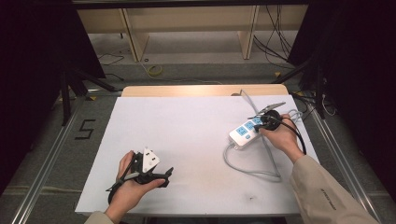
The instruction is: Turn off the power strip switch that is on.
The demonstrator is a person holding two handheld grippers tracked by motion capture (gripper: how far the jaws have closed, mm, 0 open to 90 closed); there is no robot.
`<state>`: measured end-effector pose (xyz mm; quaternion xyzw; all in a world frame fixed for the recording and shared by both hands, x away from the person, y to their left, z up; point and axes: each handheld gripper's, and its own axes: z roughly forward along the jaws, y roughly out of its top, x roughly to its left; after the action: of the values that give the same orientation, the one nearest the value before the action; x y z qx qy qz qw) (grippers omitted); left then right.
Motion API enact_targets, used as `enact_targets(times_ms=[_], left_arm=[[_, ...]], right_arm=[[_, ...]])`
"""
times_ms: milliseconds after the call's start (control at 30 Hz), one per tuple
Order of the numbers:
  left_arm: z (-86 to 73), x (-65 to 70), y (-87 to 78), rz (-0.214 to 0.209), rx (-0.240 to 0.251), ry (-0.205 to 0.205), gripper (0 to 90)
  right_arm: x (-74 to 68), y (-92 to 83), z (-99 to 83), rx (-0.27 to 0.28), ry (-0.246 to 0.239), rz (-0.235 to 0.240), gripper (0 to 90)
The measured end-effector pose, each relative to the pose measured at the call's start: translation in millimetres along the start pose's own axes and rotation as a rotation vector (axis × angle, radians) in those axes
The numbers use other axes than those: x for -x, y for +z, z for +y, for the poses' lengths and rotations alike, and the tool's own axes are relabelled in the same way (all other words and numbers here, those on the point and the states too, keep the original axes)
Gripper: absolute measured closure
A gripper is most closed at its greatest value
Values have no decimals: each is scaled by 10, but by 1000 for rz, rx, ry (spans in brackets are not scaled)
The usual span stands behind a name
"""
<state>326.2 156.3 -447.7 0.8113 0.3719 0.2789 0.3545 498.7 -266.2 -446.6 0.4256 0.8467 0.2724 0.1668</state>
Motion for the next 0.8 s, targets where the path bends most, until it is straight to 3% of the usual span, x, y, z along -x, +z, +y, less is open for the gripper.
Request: enact_targets(times_ms=[267, 800], left_arm=[[1, 2, -2, 1, 2, 1, 89], [0, 4, -1, 1, -1, 1, 89]], right_arm=[[-21, 4, 70, -54, -4, -12, 900], [-26, 19, 149, -112, -11, -19, 900]])
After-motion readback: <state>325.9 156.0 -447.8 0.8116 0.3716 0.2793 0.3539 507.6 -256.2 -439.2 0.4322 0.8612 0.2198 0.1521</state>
